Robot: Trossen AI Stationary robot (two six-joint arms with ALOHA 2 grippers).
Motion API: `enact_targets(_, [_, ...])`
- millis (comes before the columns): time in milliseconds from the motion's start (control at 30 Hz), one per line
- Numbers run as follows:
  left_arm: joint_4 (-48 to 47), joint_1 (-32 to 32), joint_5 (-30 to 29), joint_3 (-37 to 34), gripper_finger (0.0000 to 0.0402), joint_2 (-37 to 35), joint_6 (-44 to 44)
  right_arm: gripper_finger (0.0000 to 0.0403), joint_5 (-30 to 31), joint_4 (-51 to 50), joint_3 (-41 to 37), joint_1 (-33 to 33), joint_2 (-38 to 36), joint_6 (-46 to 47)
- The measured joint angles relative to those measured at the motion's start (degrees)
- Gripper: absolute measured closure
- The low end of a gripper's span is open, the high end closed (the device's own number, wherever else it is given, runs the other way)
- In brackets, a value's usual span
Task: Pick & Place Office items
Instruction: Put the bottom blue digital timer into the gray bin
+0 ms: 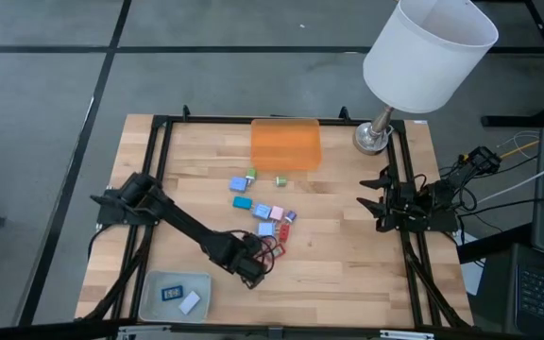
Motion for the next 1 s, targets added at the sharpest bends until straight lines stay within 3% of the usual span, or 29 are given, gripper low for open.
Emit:
enact_targets(333, [-8.11,-1.48,-4.34,0.17,0.0359,-11.69,3.05,0.0162,-0.47,-0.1,0.0,0.0,-0.01,0.22])
enact_targets(533, [-13.57,-6.12,-0.3,0.17,0.035,-16.93,-0.17,0.0162,-0.46,-0.5,0.0,-0.01,-0.02,0.27])
enact_targets(833, [-12.72,-17.94,2.88,0.2,0.0355,-18.9,-16.14,0.0162,-0.46,-1.75,0.0,0.0,-0.02,0.37])
enact_targets(1000, [-13.2,-24.85,0.69,0.17,0.0349,-18.9,-28.38,0.0162,-0.47,-1.75,0.0,0.0,-0.02,0.4])
